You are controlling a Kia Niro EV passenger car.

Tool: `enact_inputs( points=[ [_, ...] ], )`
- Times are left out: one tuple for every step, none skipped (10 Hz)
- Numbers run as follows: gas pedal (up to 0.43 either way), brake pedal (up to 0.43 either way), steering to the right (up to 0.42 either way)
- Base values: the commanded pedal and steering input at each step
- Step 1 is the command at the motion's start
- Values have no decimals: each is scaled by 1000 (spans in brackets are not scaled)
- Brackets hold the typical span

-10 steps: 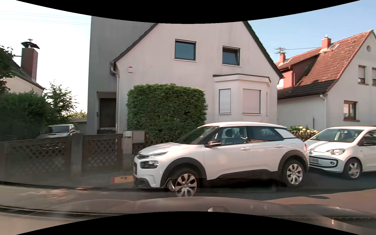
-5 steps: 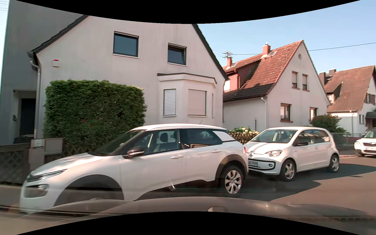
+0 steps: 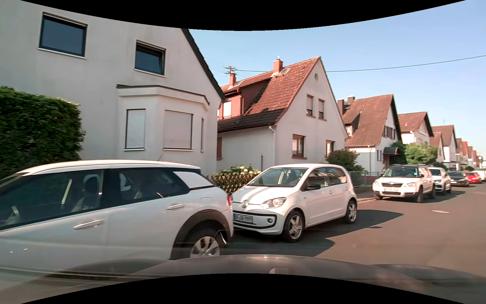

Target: Follow the waypoints while adhering to traffic rules and regulations

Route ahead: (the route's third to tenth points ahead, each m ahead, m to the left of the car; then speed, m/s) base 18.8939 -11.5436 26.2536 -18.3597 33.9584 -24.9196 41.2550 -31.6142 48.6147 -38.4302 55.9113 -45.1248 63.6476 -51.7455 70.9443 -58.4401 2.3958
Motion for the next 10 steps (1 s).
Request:
enact_inputs(
  points=[
    [138,0,808],
    [157,0,772],
    [169,0,721],
    [169,0,677],
    [189,0,622],
    [197,0,575],
    [209,0,532],
    [220,0,498],
    [220,0,460],
    [240,0,428]
  ],
)
